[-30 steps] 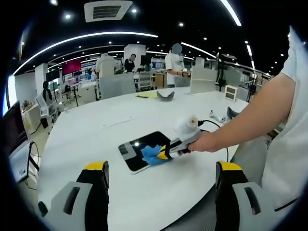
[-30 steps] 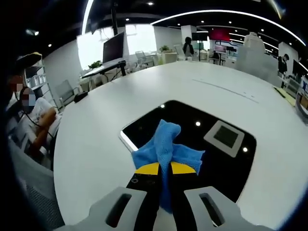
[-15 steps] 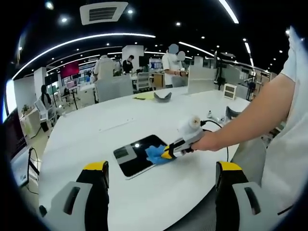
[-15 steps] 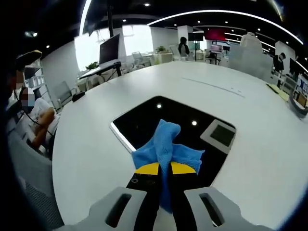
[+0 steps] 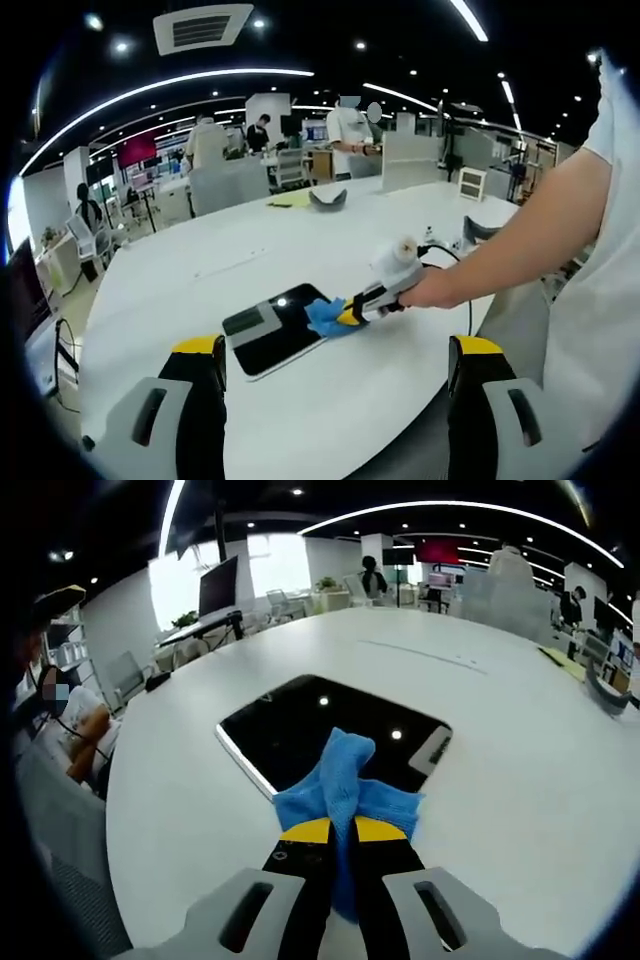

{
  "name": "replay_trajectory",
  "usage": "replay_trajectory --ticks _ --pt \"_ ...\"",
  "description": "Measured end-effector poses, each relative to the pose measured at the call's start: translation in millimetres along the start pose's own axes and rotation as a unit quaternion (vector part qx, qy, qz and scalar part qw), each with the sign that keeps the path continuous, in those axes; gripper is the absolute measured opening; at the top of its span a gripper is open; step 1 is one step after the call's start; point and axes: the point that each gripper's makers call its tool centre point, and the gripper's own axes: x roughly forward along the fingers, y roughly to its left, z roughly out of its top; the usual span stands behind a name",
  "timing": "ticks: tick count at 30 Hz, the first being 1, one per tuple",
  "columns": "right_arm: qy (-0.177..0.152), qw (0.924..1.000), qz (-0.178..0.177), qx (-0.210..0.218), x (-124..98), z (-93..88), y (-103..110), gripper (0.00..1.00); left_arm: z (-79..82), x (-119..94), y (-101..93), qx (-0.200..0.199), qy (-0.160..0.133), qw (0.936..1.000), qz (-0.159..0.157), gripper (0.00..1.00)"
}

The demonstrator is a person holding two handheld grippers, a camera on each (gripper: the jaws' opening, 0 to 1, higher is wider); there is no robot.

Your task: Wipe the mirror surface with the cleaning cloth until all visible marks leave the cleaned area.

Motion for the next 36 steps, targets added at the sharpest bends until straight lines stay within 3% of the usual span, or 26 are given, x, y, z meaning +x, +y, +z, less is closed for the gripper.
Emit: replay_trajectory --ticks 11,20,24,36 --pt "-0.008 0.9994 -0.026 0.02 -1 0.2 -1 0.02 -2.9 -9 -2.0 -0.003 0.002 0.9999 0.009 0.93" --pt "-0.021 0.9958 -0.079 0.041 -2 0.2 0 0.02 -2.1 -16 1.6 0.0 0.008 0.9999 0.009 0.93" --pt "-0.023 0.995 -0.088 0.042 -2 0.3 -2 0.02 -10.2 -14 10.9 0.0 0.016 0.9998 0.007 0.93" --pt "-0.029 0.9909 -0.114 0.065 -2 0.3 -4 0.02 -6.6 -19 40.1 -0.008 -0.003 1.0 0.005 0.93"
